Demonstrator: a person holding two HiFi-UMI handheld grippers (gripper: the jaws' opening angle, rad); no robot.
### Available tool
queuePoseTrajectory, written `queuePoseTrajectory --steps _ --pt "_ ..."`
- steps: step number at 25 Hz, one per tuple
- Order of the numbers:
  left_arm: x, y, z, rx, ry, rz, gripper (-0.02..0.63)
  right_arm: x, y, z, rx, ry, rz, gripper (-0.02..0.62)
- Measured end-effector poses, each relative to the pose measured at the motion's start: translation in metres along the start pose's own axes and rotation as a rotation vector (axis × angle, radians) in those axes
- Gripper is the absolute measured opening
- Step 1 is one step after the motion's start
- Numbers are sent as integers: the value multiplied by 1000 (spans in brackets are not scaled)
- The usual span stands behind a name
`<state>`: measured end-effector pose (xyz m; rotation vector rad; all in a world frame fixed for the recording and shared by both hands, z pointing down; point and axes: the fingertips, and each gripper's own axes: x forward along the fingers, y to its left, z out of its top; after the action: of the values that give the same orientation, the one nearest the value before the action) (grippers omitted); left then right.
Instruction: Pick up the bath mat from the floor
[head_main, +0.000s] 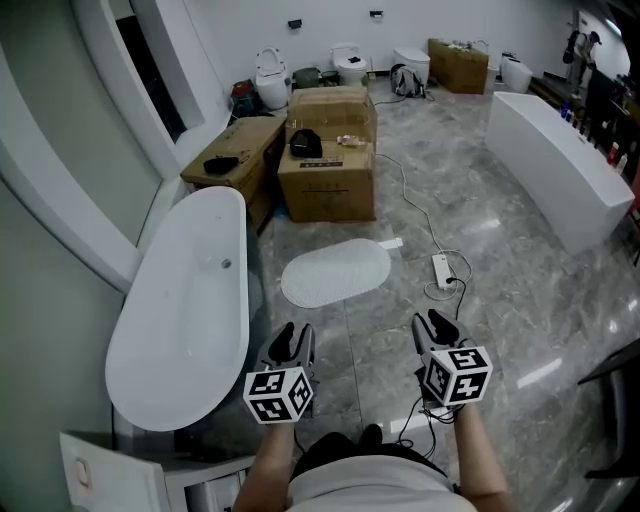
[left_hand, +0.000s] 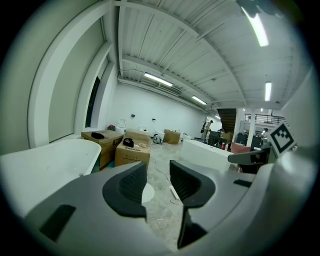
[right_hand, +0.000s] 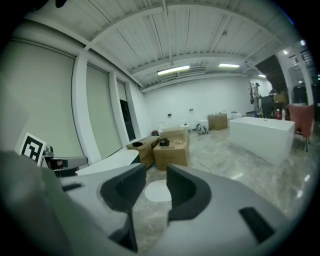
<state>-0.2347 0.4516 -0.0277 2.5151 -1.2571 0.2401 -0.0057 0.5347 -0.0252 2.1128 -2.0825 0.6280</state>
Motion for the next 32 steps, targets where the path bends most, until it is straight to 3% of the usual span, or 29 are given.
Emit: queuePoseTrajectory --steps 5,14,21,32 --pt "3 -5 0 -13 -4 -3 164 2 -7 -3 8 15 8 133" --pt "39 5 -12 -22 65 2 198 33 -22 -10 81 50 18 133" --pt "122 44 -4 -46 92 8 206 103 -49 10 86 74 -16 133" --pt "269 126 42 -75 118 31 210 258 -88 57 126 157 -50 133"
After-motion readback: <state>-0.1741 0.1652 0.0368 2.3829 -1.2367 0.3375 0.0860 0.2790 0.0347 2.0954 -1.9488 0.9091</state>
